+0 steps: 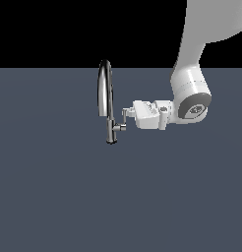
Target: Turn on the faucet by rotating a designated handle.
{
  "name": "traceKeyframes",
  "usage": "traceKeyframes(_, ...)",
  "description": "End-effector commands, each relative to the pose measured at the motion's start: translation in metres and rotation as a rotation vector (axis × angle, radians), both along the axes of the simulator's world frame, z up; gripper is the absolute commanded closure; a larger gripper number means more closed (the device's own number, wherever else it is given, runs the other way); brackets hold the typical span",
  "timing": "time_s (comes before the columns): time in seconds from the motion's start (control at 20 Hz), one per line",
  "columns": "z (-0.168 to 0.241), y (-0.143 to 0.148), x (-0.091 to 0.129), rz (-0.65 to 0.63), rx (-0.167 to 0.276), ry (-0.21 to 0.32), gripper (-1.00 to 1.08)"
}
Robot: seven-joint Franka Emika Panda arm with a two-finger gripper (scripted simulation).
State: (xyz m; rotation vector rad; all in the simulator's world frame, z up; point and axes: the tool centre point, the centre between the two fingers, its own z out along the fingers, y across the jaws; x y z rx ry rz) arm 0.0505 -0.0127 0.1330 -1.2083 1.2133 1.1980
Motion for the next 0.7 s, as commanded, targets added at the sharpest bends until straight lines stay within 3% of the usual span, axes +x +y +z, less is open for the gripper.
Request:
traceKeyframes(0.0, 0.004, 0.000, -0.009, 0.006, 0.004, 0.001, 1.08)
traceKeyframes(0.2, 0.007, 0.000, -0.020, 0.006, 0.004, 0.001, 1.08)
traceKeyframes(0.3, 0.005, 0.007, -0.015, 0.010, 0.005, -0.002, 1.08)
traceKeyframes(0.65, -0.007, 0.004, -0.040, 0.008, 0.005, -0.001, 1.08)
